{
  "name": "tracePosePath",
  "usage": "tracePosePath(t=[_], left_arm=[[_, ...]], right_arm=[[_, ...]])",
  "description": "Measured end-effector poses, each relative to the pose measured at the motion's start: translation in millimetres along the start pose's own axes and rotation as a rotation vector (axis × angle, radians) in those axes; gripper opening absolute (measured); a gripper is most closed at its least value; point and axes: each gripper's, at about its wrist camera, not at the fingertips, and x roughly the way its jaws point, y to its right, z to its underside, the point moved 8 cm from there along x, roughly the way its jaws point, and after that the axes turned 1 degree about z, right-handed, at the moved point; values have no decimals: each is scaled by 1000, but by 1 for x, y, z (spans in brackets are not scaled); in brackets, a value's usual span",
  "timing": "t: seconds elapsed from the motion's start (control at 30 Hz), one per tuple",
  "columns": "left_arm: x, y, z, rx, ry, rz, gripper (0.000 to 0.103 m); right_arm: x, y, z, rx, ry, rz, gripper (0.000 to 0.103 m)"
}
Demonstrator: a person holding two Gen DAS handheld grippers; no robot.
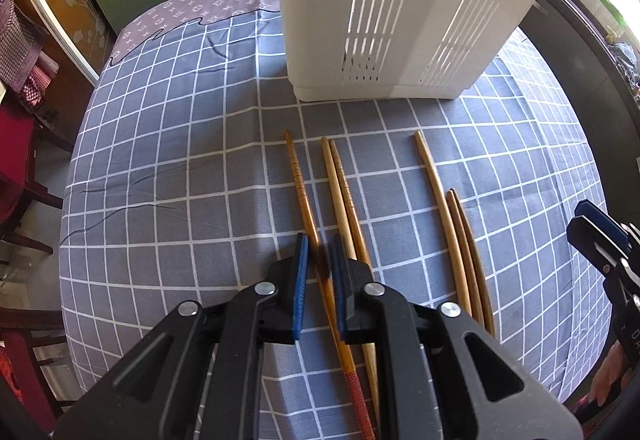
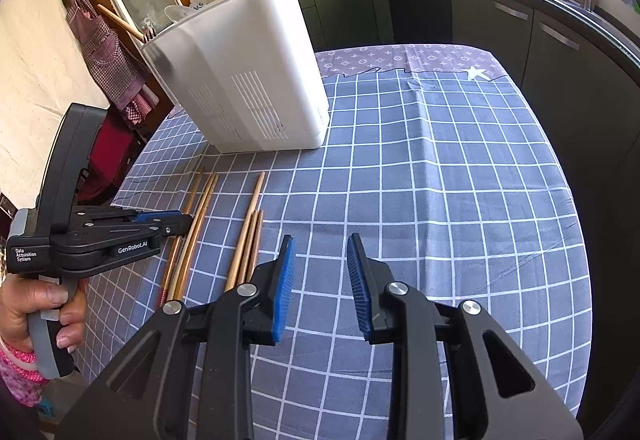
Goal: Organize utensils
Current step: 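Lower the left tool and close it on a wooden chopstick, then close the right tool on another wooden chopstick while the left tool holds its chopstick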
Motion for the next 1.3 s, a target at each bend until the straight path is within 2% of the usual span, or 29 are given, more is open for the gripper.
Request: tracePosePath(t=[0.13, 0.23, 0.4, 0.6, 0.77, 0.87, 1.1, 1.3], left_arm=[[0, -3, -1, -14, 2, 26, 7], [-12, -10, -3, -24, 49, 40, 7], [-46, -19, -6, -24, 166, 55, 7], [-95, -22, -7, -19, 348, 67, 7], [-116, -20, 0, 9, 443, 57, 7], [-123, -19, 3, 17, 472, 71, 7], [-138, -17, 8, 33, 526, 86, 7], [-143, -18, 10, 37, 537, 91, 7]], right_arm=[[3, -1, 1, -3, -10, -4, 27], [4, -3, 2, -7, -17, -4, 27], [11, -9, 4, -11, -49, -36, 28], [24, -27, 4, -41, -103, -76, 28], [43, -45, 7, -79, -168, -95, 27], [52, -48, 9, -88, -193, -79, 22], [58, -48, 8, -100, -205, -44, 22], [65, -54, 10, -125, -221, -26, 22]])
